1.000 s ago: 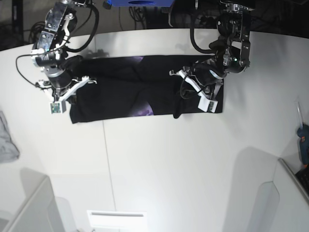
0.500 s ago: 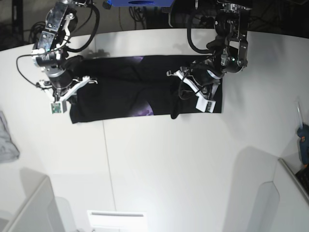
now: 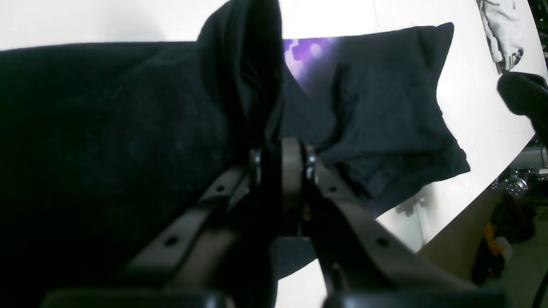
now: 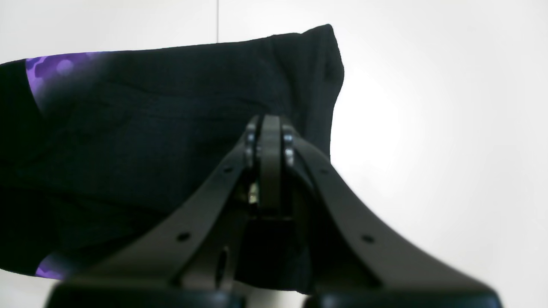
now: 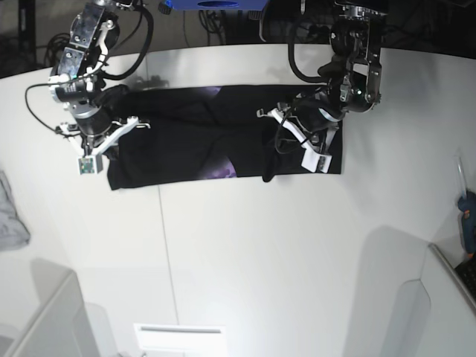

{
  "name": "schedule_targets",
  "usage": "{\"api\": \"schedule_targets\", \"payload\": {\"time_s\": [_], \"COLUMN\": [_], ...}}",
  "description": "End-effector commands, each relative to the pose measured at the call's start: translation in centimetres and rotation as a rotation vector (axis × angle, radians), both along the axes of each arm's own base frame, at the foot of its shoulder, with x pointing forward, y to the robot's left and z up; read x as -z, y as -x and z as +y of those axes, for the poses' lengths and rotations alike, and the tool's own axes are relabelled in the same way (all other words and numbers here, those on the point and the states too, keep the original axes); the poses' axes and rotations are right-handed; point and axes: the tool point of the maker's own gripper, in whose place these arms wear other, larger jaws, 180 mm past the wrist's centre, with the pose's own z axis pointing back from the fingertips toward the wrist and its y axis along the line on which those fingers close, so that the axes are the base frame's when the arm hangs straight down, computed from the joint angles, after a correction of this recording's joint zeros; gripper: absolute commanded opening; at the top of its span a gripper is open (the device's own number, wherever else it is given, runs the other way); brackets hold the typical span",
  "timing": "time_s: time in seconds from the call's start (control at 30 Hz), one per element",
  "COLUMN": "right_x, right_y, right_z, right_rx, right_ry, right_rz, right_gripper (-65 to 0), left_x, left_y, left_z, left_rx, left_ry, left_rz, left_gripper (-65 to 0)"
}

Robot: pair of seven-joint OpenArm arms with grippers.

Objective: Fold the T-shirt properly
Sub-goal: 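Lay the folded end down mid-strip and open the left gripper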

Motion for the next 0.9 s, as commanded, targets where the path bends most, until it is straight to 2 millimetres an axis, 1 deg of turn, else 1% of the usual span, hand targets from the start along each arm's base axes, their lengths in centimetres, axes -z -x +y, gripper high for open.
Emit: {"api": "schedule_targets", "payload": {"time_s": [0.0,0.13,0.33,0.53,0.87], "right_x": [-1.0,-1.0,-1.0,-1.0,-1.1], "right_y": [-0.6,-0.6,-0.5,-0.5,-0.7], "right_z": [0.1,0.1,-0.1,-0.1,0.1], "right_rx": [-0.004,-0.004,0.002,0.002,-0.002], "right_ry": [-0.003,-0.003,-0.002,-0.002,-0.003], "right_rz": [-0.046,-0.044,-0.044,-0.044,-0.049], "right_gripper": [-65.0,-65.0,-65.0,-65.0,-65.0], "left_x": [-1.0,-0.5,-0.9,-1.1,-1.0], "left_y": [-1.0,-0.6,-0.9,-1.4,-1.4], "left_z": [-0.3,-1.4,-2.2,-2.3,-2.3], "left_rx": [-0.004,0.028,0.027,0.029,0.031], "left_ry": [0.025,0.032,0.052,0.053,0.052], "left_rz": [-0.041,-0.023,-0.028,-0.038,-0.036], "left_gripper": [-65.0,-65.0,-65.0,-65.0,-65.0]}}
